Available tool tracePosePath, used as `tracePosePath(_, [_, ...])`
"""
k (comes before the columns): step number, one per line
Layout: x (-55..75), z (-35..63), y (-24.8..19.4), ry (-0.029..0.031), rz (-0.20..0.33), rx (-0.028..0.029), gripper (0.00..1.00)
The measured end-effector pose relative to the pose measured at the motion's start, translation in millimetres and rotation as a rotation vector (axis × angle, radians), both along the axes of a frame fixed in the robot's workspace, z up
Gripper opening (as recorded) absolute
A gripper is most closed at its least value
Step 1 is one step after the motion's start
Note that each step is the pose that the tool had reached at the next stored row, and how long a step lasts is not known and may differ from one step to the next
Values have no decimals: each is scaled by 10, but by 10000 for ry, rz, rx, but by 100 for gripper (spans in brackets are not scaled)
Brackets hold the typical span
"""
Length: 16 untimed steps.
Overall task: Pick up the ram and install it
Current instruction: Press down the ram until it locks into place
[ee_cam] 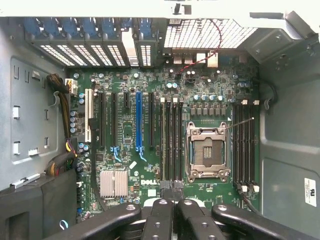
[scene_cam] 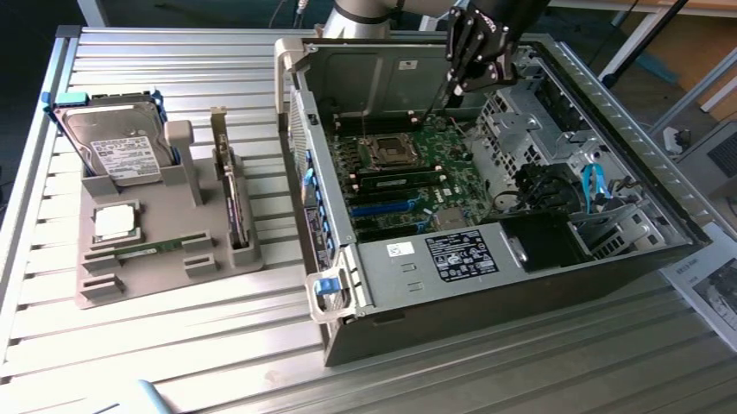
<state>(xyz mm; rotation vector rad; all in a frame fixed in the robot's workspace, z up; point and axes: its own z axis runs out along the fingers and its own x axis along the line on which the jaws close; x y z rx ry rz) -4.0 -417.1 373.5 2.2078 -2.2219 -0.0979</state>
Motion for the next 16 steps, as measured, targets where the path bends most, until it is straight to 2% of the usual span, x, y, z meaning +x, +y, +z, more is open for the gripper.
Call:
tracePosePath(9, [197, 0, 0, 0, 0, -1, 10])
tracePosePath(15, [409, 0, 1, 0, 0, -1, 10])
tracePosePath(16, [411, 0, 1, 0, 1, -1, 10])
